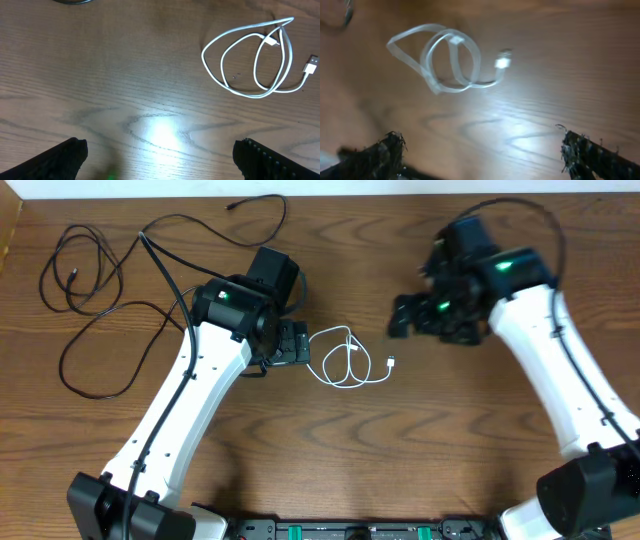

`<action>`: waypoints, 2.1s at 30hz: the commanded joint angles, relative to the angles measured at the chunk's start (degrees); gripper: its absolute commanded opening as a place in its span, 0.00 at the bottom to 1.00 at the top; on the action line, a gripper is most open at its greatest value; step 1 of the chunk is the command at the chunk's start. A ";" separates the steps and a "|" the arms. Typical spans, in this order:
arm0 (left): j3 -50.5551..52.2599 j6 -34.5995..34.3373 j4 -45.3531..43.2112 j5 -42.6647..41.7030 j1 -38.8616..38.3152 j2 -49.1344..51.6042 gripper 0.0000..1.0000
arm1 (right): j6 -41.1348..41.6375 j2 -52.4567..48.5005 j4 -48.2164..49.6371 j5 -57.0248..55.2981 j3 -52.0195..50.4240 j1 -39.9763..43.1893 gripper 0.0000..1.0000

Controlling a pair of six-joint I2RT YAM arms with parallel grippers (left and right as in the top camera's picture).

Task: Untangle cables
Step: 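Release the white cable at center and retract the right gripper, then lower the left gripper onto the white cable and grasp it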

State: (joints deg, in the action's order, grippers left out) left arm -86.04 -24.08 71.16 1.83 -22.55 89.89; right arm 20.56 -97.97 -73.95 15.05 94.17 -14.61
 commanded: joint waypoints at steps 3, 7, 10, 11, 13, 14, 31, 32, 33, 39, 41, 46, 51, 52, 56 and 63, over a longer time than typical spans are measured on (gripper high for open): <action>0.33 -0.46 0.20 0.35 0.24 0.09 0.98 | -0.48 0.26 -4.92 -12.94 2.60 9.16 0.99; 0.33 -0.46 0.20 0.35 0.24 0.09 0.98 | -0.48 0.24 -5.99 -15.80 2.51 14.88 0.99; 0.33 -0.46 -0.11 0.35 0.24 0.09 0.98 | -0.46 0.24 -5.97 -15.78 2.51 17.59 0.99; 0.33 -0.46 -0.74 0.35 0.24 0.09 0.98 | -0.44 0.24 -5.95 -15.67 2.51 18.29 0.99; 0.33 -0.46 -1.79 0.35 0.24 0.09 0.98 | -0.46 0.24 -5.97 -15.61 2.51 19.12 0.99; 0.33 -0.46 -1.79 0.35 0.24 0.09 0.98 | -0.46 0.24 -5.95 -15.61 2.51 19.41 0.99; 0.83 -3.50 -6.43 -15.72 -3.48 0.74 0.98 | -0.46 0.24 -5.97 -15.58 2.51 19.50 0.99; 1.42 -2.05 -6.69 -15.52 -4.74 1.14 0.98 | -0.46 0.24 -5.97 -15.58 2.51 19.50 0.99; 1.75 -1.60 -6.82 -15.23 -5.49 1.31 0.98 | -0.46 0.24 -5.97 -15.58 2.51 19.50 0.99; 3.37 -1.75 -8.61 -9.64 -8.83 5.18 0.98 | -0.46 0.24 -5.97 -15.58 2.51 19.50 0.99; 3.37 -3.50 -9.70 -9.75 -8.83 6.91 0.98 | -0.46 0.24 -5.97 -15.58 2.51 19.50 0.99; 3.37 -4.11 -13.42 -13.20 -9.05 11.74 0.99 | -0.46 0.24 -5.97 -15.58 2.51 19.50 0.99; 3.37 0.68 -17.20 -17.92 -10.05 15.85 1.00 | -0.46 0.24 -5.97 -15.58 2.51 19.50 0.99; 3.37 1.09 -18.14 -17.55 -10.38 16.72 1.00 | -0.46 0.24 -5.97 -15.58 2.51 19.50 0.99; 3.37 1.14 -21.18 -14.58 -11.10 19.69 0.80 | -0.46 0.24 -5.97 -15.58 2.51 19.50 0.99; 3.37 1.14 -23.56 -13.99 -11.13 24.15 0.57 | -0.46 0.24 -5.97 -15.58 2.51 19.50 0.99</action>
State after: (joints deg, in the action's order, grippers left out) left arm -82.85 -23.62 47.70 -13.10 -33.80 112.33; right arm 20.36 -97.97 -79.88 0.19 95.70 4.80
